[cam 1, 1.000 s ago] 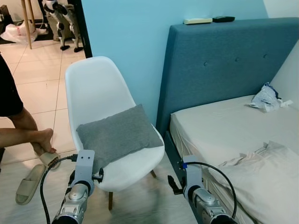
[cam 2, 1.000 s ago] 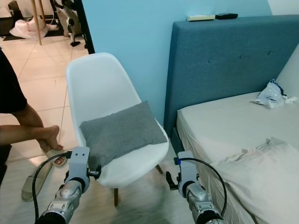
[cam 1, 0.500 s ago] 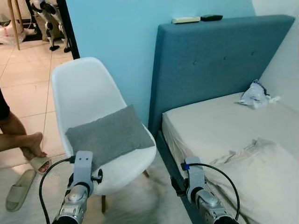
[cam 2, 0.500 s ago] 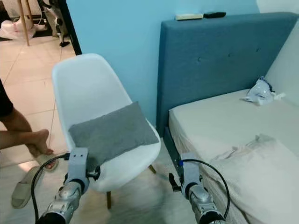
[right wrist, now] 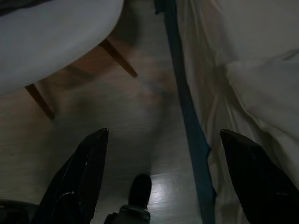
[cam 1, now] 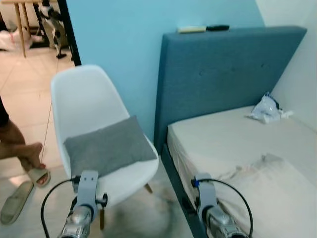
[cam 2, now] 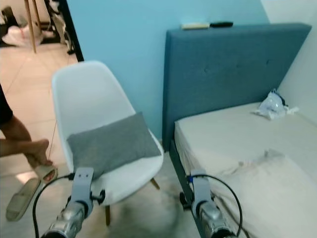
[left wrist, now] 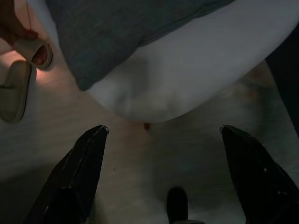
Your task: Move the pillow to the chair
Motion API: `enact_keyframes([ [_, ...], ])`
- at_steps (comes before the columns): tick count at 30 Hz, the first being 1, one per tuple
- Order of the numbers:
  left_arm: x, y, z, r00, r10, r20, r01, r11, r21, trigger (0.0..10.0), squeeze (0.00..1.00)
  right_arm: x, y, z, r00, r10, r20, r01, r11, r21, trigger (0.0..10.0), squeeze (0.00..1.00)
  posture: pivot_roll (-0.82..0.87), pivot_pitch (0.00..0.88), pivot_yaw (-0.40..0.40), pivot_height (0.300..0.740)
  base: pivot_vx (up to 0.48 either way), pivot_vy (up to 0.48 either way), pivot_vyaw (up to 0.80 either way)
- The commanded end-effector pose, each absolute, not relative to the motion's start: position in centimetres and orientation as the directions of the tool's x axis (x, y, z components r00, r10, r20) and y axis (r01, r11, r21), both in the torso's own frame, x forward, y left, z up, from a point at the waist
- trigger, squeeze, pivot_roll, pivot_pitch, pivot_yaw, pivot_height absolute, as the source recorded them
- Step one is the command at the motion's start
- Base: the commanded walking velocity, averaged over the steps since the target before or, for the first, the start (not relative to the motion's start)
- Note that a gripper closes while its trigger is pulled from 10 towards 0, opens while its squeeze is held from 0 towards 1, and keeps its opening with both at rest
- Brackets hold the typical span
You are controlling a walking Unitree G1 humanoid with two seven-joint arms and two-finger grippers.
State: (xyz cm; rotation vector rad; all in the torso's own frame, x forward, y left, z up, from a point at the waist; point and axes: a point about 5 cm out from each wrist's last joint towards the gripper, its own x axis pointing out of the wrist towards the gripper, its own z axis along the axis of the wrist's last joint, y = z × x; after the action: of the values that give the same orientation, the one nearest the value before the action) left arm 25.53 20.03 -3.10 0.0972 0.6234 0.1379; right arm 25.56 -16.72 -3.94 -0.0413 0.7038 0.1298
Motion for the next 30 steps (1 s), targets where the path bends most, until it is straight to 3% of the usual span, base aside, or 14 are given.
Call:
enact_keyframes([
  [1, 25.0, 20.8, -3.4, 0.792, 0.180, -0.584, -0.103, 0.981, 0.162, 10.0, 0.00, 25.3, -16.2, -4.3, 0.736, 0.113, -0.668, -0.138, 0.990, 0.016, 10.0, 0.00, 0.02, 0.024, -0.060, 0.740, 0.000, 0.000, 0.00],
  [13, 25.0, 20.5, -3.5, 0.794, 0.188, -0.578, -0.107, 0.979, 0.171, 10.0, 0.00, 25.0, -16.0, -4.6, 0.722, 0.114, -0.682, -0.135, 0.991, 0.023, 10.0, 0.00, 0.02, 0.022, -0.068, 0.740, 0.000, 0.000, 0.00],
  [21, 24.2, 20.0, -4.3, 0.777, 0.143, -0.613, -0.087, 0.989, 0.121, 10.0, 0.00, 23.5, -17.0, -5.7, 0.688, 0.044, -0.725, 0.028, 0.996, 0.087, 10.0, 0.00, 0.03, 0.022, -0.057, 0.740, 0.000, 0.000, 0.00],
  [24, 23.3, 19.9, -5.0, 0.747, 0.134, -0.652, -0.070, 0.990, 0.124, 10.0, 0.00, 23.1, -16.7, -5.9, 0.677, 0.048, -0.735, 0.018, 0.997, 0.081, 10.0, 0.00, 0.03, 0.020, -0.053, 0.740, 0.000, 0.000, 0.00],
  [30, 23.5, 19.7, -4.7, 0.770, 0.139, -0.622, -0.097, 0.990, 0.100, 10.0, 0.00, 23.1, -16.2, -5.9, 0.683, 0.059, -0.728, 0.020, 0.995, 0.099, 10.0, 0.00, 0.03, 0.025, -0.053, 0.740, 0.000, 0.000, 0.00],
])
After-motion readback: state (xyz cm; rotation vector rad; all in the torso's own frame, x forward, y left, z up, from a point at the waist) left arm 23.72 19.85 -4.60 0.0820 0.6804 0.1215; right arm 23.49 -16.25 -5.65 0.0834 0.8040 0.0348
